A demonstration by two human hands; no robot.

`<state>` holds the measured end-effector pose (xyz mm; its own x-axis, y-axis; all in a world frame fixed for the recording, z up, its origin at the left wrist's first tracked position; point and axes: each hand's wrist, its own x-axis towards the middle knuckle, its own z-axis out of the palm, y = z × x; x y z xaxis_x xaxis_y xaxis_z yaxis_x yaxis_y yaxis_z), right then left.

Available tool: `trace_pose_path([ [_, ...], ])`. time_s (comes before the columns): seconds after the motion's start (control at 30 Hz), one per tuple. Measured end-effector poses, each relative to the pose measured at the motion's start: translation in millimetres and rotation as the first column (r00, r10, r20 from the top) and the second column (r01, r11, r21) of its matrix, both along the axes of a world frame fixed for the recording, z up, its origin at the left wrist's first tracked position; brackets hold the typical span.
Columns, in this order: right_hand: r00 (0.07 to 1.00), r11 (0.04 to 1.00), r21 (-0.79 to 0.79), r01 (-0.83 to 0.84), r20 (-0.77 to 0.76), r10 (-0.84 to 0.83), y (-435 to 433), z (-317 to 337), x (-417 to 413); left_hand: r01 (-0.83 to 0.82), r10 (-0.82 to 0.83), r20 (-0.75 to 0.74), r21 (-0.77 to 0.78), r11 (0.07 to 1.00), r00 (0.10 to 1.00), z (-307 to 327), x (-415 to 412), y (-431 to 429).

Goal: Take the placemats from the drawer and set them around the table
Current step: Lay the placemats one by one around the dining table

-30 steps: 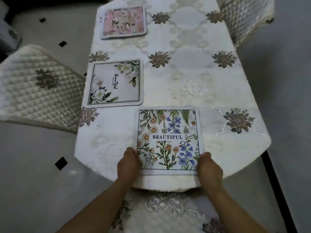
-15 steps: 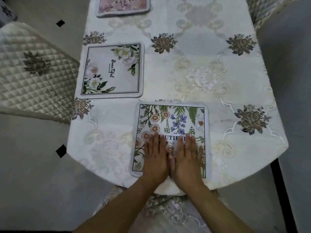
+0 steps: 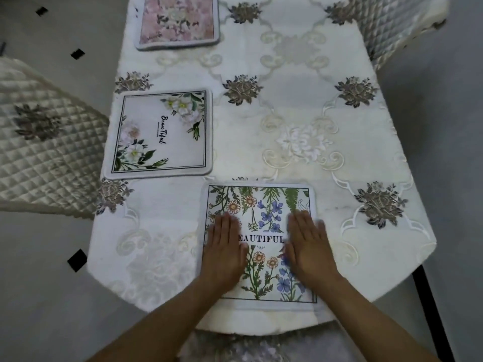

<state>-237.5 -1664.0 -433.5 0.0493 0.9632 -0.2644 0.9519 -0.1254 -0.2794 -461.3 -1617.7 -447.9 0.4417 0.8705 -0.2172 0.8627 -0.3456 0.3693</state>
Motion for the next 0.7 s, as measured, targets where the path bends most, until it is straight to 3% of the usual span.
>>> trace_pose_path([
  [0.17,0.986,0.986,0.029,-0.167,-0.012,0.167,122,-4,-34,0.097,-0.096,-0.028,0.062,0.993,0.995,1,62,113],
  [0.3,0.975,0.971,0.095,-0.22,0.031,0.218,128,-16,-15,0.163,-0.153,-0.076,0.136,0.977,0.985,-10,40,135],
  [0.5,0.998,0.997,0.076,-0.016,0.063,0.012,89,-26,65,0.11,-0.1,-0.08,0.139,0.984,0.992,-16,-28,128],
  [0.6,0.993,0.997,0.068,0.039,0.112,-0.047,87,-26,58,0.052,-0.043,-0.081,0.119,0.992,0.996,-15,-32,115],
  [0.7,0.996,0.997,0.054,0.061,0.068,-0.064,53,-20,35,0.017,-0.011,-0.049,0.137,0.99,0.999,-13,-38,85],
])
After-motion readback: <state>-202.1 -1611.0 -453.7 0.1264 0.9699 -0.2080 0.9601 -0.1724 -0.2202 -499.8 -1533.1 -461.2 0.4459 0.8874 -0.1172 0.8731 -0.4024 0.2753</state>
